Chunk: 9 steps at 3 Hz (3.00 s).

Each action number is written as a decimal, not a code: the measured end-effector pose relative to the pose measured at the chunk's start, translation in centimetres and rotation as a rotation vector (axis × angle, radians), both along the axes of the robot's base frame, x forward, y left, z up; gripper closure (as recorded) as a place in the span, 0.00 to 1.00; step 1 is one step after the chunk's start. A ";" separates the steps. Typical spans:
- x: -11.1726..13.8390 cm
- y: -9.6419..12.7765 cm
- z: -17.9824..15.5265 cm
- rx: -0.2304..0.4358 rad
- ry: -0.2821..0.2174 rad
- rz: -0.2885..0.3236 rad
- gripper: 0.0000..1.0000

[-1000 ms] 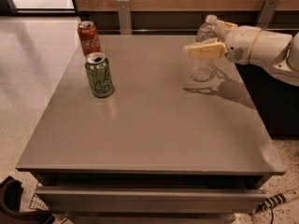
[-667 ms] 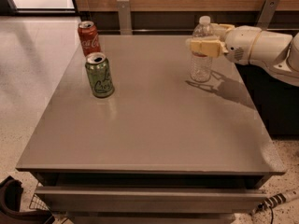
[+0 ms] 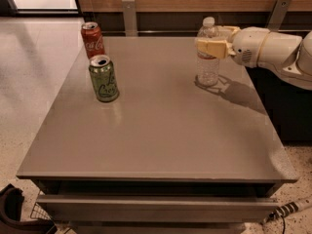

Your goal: Knock water bottle over

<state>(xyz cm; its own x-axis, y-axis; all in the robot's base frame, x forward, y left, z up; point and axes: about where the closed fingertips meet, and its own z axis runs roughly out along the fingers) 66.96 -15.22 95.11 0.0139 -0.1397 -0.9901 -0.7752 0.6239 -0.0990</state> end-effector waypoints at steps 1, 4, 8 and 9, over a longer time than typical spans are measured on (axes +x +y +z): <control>0.0 0.2 0.0 0.000 0.000 0.003 1.00; 0.8 0.9 3.4 -0.365 0.173 0.098 1.00; -1.0 3.8 -6.5 -0.613 0.351 0.187 1.00; -1.3 6.3 -9.0 -0.586 0.373 0.257 1.00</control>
Offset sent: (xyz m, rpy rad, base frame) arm 0.0066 0.0022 0.0375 -0.2382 0.0999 0.0723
